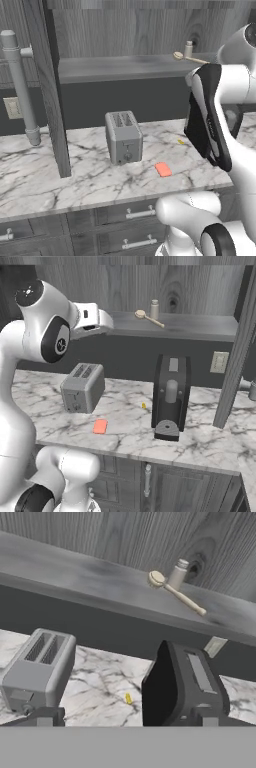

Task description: Pick the bar soap and dish brush from the cabinet and place them on the counter.

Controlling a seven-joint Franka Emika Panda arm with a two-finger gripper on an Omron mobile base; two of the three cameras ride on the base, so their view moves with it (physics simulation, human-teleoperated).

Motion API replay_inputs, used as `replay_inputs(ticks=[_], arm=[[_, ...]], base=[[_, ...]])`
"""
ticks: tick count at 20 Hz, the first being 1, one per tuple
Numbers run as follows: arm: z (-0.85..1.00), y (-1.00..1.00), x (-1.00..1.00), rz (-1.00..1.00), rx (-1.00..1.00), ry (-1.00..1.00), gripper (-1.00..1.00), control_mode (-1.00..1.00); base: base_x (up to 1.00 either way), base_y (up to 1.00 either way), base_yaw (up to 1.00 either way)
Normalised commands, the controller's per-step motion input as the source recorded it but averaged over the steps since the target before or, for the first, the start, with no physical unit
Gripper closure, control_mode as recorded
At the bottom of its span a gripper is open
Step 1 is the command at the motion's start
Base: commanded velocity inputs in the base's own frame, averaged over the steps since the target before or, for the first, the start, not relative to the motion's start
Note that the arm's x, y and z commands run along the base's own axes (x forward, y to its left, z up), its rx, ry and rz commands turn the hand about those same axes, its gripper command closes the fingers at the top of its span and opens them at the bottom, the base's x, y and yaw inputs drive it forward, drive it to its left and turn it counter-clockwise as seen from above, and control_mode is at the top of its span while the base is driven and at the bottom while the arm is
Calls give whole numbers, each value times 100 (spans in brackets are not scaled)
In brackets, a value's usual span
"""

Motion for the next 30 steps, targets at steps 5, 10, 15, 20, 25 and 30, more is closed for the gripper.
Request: replay_inputs(ticks=[5,10,15,20,25,30], arm=[[34,0,0,0,-3,-5,-100,-100],[-12,-8,4,0,2,0,-100,-100],[-35,-14,8,0,8,0,-100,-100],[-1,-9,20,0,3,1,-100,-100],[24,-4,10,0,0,0,-100,-100],[22,-2,11,0,0,-1,-100,-100]], base=[[0,0,0],[0,0,0],[0,0,0],[0,0,0],[0,0,0],[0,0,0]])
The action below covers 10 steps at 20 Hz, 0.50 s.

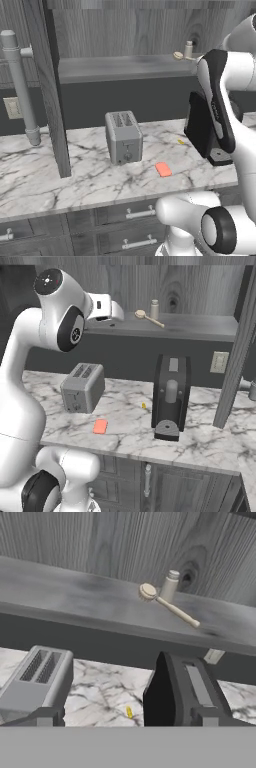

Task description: Pick the bar soap and dish brush from the cabinet and place them on the counter.

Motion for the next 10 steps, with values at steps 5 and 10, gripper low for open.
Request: replay_inputs(ticks=[5,10], arm=[[1,-5,16,0,0,-1,-100,-100],[-2,-8,30,0,0,-5,-100,-100]], base=[[0,0,0],[0,0,0]])
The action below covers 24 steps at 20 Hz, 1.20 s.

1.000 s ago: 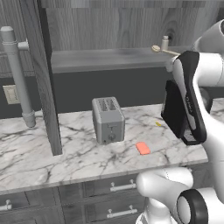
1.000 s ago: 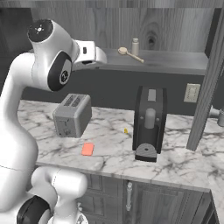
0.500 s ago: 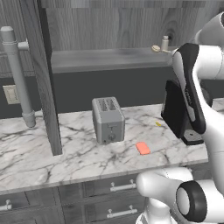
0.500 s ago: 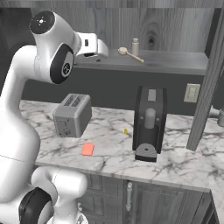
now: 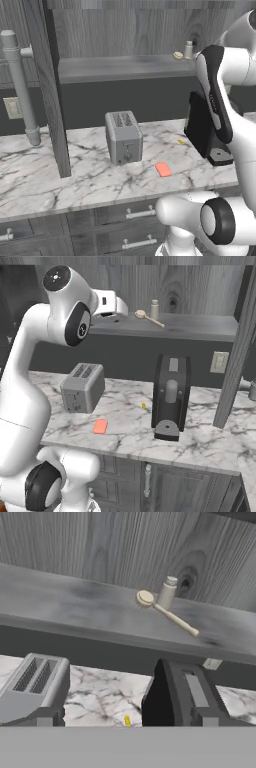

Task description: Pick the bar soap and dish brush from the cabinet and place them on the counter.

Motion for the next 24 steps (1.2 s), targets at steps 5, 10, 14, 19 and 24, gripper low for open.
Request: replay_inputs(ticks=[5,10,14,19,24], arm=[[-2,-13,31,0,0,-6,-100,-100],[-9,-13,35,0,0,-7,-100,-100],[-10,-8,38,0,0,-3,-100,-100],[0,-12,38,0,0,4,-100,-100],[0,-14,40,0,0,11,-100,-100]], base=[[0,0,0],[0,0,0],[0,0,0],[0,0,0],[0,0,0]])
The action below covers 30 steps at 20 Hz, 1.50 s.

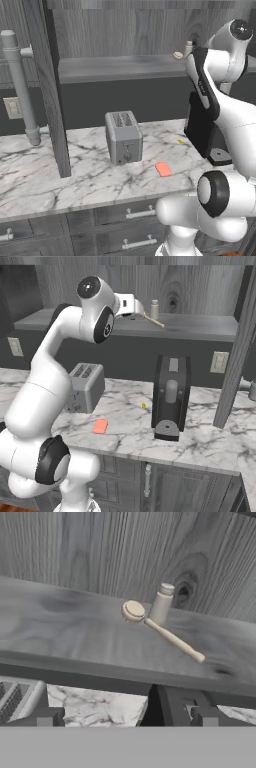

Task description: Pick the bar soap and dish brush from the cabinet and place them on the counter.

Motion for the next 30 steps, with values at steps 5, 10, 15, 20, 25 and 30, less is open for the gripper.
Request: replay_inputs(ticks=[5,10,15,20,25,30], arm=[[5,-17,39,0,0,13,-100,-100],[3,-17,34,0,3,10,-100,-100],[-5,-16,34,1,3,2,-100,-100],[-26,-9,29,3,5,-5,-100,-100],[-33,-5,18,4,4,-9,-100,-100],[-14,-7,19,3,4,-5,-100,-100]], base=[[0,0,0],[0,0,0],[0,0,0],[0,0,0],[0,0,0],[0,0,0]])
